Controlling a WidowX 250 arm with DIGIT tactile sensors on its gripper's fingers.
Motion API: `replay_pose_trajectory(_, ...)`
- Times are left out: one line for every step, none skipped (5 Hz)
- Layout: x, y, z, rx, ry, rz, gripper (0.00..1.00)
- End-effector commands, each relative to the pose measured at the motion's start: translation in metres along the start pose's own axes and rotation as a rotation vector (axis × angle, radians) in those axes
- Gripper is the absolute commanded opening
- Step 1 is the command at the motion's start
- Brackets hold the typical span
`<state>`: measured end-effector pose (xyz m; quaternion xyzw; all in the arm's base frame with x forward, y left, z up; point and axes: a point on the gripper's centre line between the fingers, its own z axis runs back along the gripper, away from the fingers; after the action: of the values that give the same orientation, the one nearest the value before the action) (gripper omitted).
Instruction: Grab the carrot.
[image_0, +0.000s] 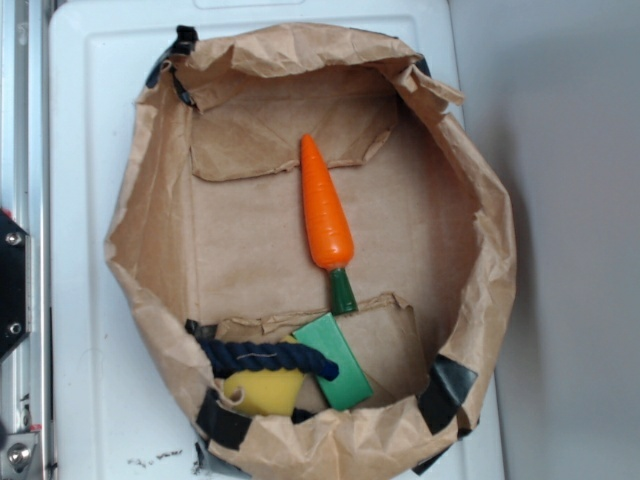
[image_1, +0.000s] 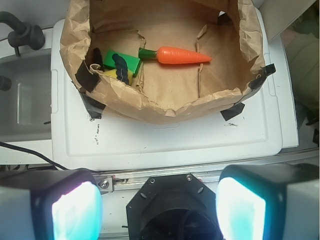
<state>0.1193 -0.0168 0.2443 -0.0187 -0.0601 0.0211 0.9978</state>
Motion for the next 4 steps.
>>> replay_pose_trajectory(0.0,0.0,0.0,0.0,0.0,0.0,1.0)
replay_pose_trajectory(0.048,0.0,-0.019,0.002,0.019,-0.033,1.0)
replay_pose_trajectory(0.092,0.004,-0.033,-0.031,0.032,-0.111,1.0)
replay_pose_trajectory(0.114,0.016,-0.032,-0.006,0.05,0.054,1.0)
